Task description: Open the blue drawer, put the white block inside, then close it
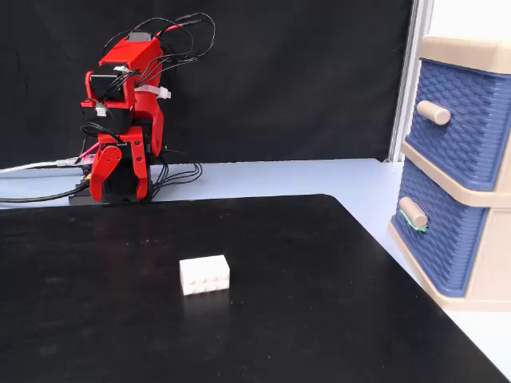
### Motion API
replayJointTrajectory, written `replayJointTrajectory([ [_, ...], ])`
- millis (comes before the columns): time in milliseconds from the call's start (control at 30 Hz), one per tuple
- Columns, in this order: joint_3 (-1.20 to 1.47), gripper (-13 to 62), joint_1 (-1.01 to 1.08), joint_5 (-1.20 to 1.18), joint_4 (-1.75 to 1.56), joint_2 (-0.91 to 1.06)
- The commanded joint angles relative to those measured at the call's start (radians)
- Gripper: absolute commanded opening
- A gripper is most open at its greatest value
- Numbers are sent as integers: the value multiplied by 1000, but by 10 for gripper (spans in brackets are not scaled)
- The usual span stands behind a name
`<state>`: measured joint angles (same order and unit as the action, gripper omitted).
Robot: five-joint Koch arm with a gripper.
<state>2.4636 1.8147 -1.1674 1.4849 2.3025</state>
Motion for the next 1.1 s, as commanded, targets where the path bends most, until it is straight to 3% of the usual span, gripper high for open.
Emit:
replayJointTrajectory([
  [0,2,345,6,5,120,44],
  [467,-23,343,3,2,126,44],
  [667,-356,337,-20,-67,117,41],
  [767,-583,335,-152,-281,101,9],
  [900,-672,336,-560,-750,-49,-94],
  [1067,-604,335,-1009,-1414,-653,-342],
])
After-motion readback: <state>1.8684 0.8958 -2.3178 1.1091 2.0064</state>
